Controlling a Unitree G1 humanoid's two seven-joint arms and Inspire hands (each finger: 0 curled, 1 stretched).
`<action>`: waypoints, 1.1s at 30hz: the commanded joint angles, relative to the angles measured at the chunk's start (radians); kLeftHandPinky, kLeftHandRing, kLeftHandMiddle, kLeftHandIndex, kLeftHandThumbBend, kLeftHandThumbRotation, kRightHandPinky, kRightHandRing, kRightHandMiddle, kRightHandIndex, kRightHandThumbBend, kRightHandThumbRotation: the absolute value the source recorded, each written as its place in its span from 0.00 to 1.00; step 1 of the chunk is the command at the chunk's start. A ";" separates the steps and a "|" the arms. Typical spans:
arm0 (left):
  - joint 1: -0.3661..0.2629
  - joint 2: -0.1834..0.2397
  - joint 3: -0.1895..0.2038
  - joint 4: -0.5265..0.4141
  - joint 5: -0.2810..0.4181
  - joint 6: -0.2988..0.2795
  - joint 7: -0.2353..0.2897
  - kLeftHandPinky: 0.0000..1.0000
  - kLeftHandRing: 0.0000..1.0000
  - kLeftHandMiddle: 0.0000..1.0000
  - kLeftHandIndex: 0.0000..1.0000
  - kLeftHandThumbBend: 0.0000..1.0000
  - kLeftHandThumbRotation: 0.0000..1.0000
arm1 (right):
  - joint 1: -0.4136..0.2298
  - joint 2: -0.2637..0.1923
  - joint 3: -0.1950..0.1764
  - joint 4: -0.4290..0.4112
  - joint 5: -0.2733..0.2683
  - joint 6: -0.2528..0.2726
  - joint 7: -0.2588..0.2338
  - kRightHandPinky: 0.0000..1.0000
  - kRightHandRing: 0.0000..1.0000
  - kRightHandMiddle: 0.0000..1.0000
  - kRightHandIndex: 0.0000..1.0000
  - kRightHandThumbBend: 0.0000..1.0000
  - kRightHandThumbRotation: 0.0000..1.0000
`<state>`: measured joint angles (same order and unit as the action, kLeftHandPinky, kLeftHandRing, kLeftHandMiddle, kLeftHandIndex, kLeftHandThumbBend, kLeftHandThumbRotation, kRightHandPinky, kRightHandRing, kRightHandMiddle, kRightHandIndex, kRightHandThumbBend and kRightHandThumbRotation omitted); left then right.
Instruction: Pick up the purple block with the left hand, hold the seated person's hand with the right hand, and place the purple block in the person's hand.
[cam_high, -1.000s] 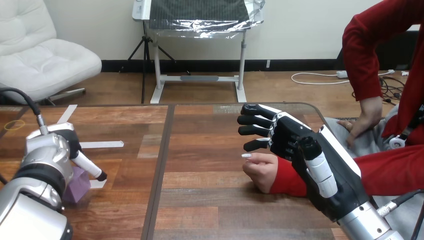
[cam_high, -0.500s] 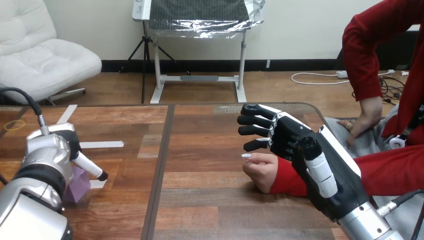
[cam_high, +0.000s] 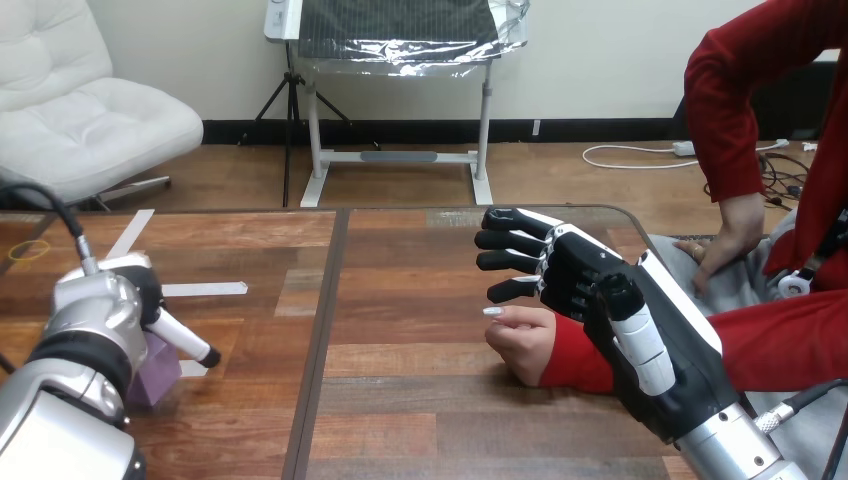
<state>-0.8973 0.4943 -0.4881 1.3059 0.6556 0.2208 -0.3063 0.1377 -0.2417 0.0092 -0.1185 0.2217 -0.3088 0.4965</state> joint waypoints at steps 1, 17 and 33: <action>-0.005 -0.005 0.017 -0.008 -0.020 -0.014 0.004 0.42 0.74 0.82 0.79 0.72 0.28 | -0.032 -0.007 -0.013 -0.056 0.008 -0.010 -0.007 0.69 0.80 0.82 0.83 0.91 1.00; 0.018 -0.010 -0.010 0.002 -0.016 -0.020 0.007 0.45 0.79 0.87 0.86 0.73 0.28 | -0.028 -0.006 -0.015 -0.056 0.019 -0.009 -0.003 0.70 0.80 0.83 0.83 0.91 1.00; 0.032 -0.016 -0.022 0.011 -0.006 -0.024 0.025 0.47 0.83 0.87 0.83 0.72 0.28 | -0.034 -0.011 -0.018 -0.047 0.021 -0.013 0.004 0.70 0.81 0.83 0.84 0.91 1.00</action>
<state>-0.8832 0.4952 -0.4966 1.3067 0.6389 0.2031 -0.2923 0.1388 -0.2435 0.0083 -0.1349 0.2318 -0.3087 0.5007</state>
